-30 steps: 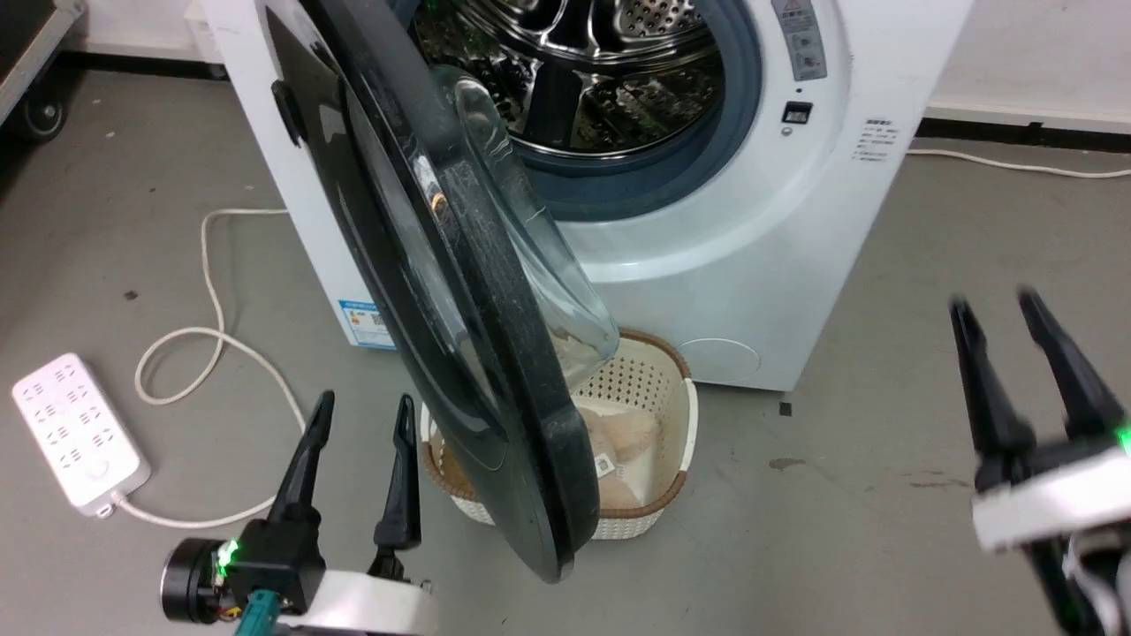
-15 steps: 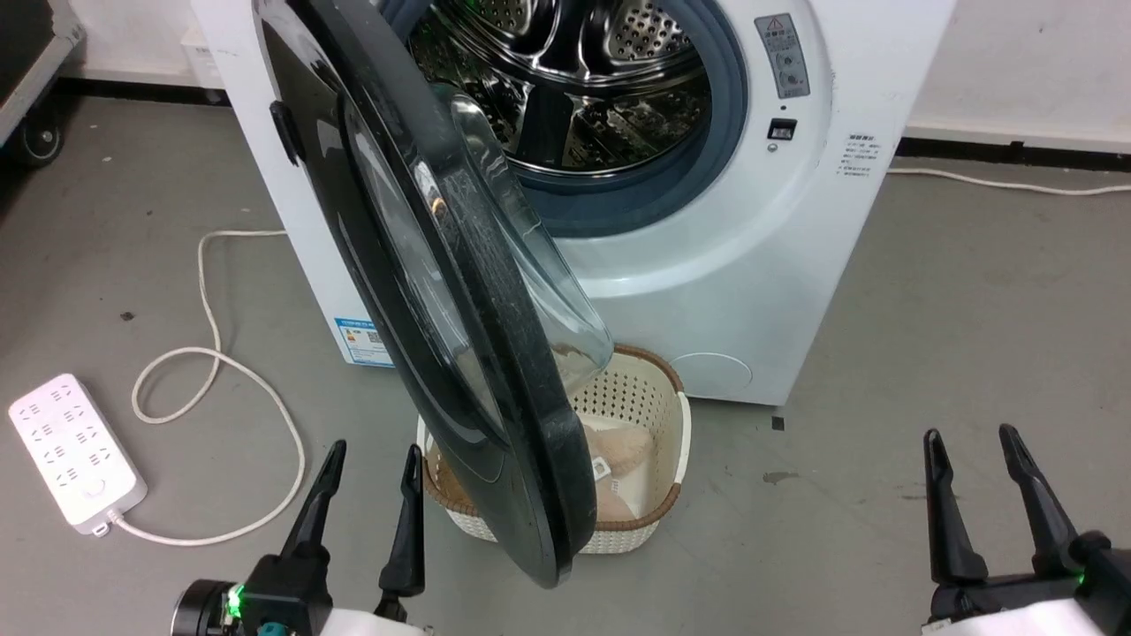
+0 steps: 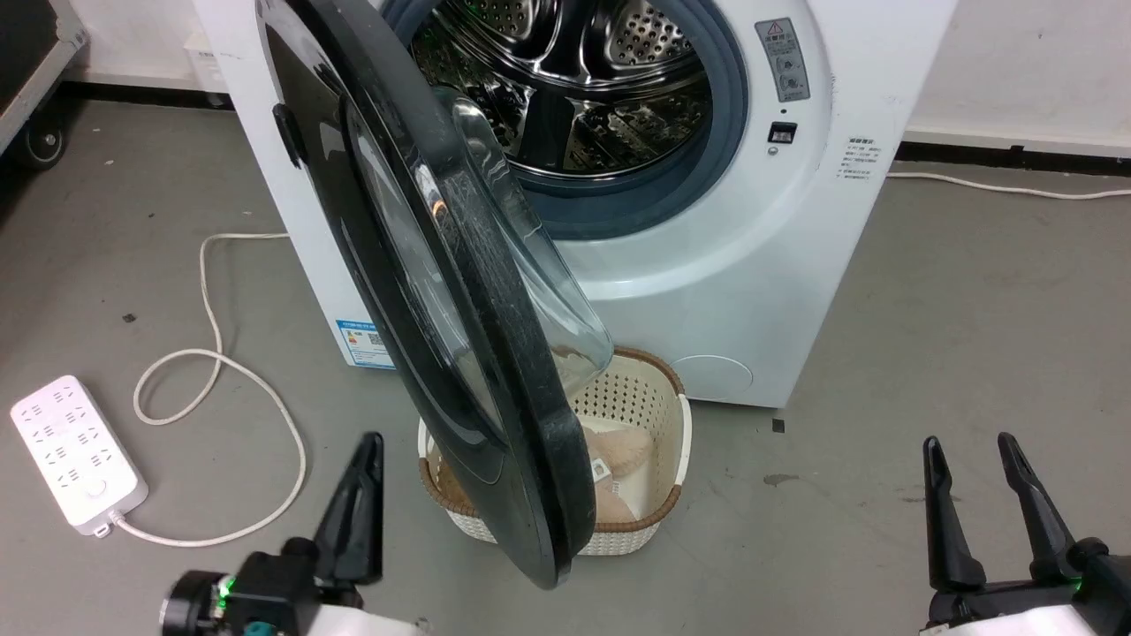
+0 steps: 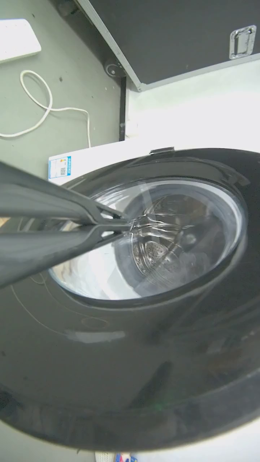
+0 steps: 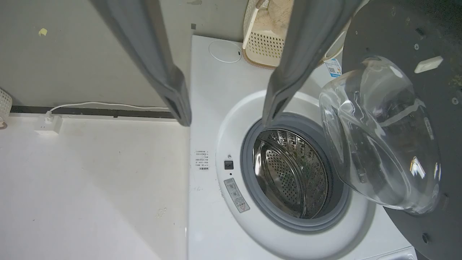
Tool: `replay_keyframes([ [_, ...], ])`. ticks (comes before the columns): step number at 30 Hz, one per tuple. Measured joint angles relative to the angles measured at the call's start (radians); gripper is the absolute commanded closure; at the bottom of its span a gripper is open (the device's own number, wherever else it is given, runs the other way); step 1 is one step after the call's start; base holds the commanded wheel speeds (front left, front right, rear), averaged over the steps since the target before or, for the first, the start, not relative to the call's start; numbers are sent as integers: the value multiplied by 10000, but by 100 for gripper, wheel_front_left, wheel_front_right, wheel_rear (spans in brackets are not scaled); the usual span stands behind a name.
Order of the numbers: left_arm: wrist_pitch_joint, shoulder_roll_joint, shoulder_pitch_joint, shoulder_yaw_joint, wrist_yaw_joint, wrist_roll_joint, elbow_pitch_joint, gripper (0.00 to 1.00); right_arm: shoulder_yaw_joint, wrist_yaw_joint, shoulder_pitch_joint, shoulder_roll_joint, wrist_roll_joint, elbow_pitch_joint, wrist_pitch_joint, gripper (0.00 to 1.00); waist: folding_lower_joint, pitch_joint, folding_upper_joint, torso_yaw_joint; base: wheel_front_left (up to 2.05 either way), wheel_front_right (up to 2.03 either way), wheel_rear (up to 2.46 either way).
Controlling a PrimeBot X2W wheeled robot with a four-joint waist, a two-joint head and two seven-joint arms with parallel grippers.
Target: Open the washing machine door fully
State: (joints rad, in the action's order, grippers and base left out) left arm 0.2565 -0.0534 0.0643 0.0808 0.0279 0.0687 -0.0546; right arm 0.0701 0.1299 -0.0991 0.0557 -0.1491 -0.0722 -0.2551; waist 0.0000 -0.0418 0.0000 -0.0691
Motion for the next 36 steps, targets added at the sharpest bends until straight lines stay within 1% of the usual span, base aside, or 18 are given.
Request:
replay_keyframes([
  [3,0,15,-71,-180,-142,190,-541,100,8,2,4,-4,-17,21,-19,0,1,10,0,15,0,0,0],
  [7,-2,17,-499,-410,-470,604,-1714,100,31,0,5,-8,-96,69,-21,0,1,89,0,31,0,0,0],
  [10,2,23,-1085,-368,-660,675,-2721,100,61,0,5,-8,-105,94,-21,0,0,173,0,29,0,0,0],
  [13,10,23,-1670,-163,-694,654,-3473,100,59,0,5,-10,-107,130,-21,0,0,265,0,39,0,0,0],
  [17,-19,25,-2221,525,-635,497,-4094,100,58,0,5,-12,-136,178,-23,0,0,363,0,74,0,0,0],
  [22,-755,42,-2564,1942,-508,274,-4441,100,58,2,4,-12,-203,224,-23,0,0,368,0,129,0,0,0],
  [23,-1089,46,-2596,2918,-510,219,-4351,100,92,0,5,-12,-211,238,-21,0,0,296,0,146,0,0,0],
  [29,-1465,50,-2455,4729,-614,420,-3273,100,109,0,9,-13,-211,268,-23,0,0,129,0,192,0,0,0],
  [33,-1682,48,-2092,5520,-686,734,-1969,100,119,0,14,-15,-211,288,-23,0,1,26,0,222,0,0,0],
  [36,-1703,46,-1876,5676,-790,1012,-978,100,125,0,16,-15,-215,307,-23,0,0,-34,0,242,0,0,0],
])
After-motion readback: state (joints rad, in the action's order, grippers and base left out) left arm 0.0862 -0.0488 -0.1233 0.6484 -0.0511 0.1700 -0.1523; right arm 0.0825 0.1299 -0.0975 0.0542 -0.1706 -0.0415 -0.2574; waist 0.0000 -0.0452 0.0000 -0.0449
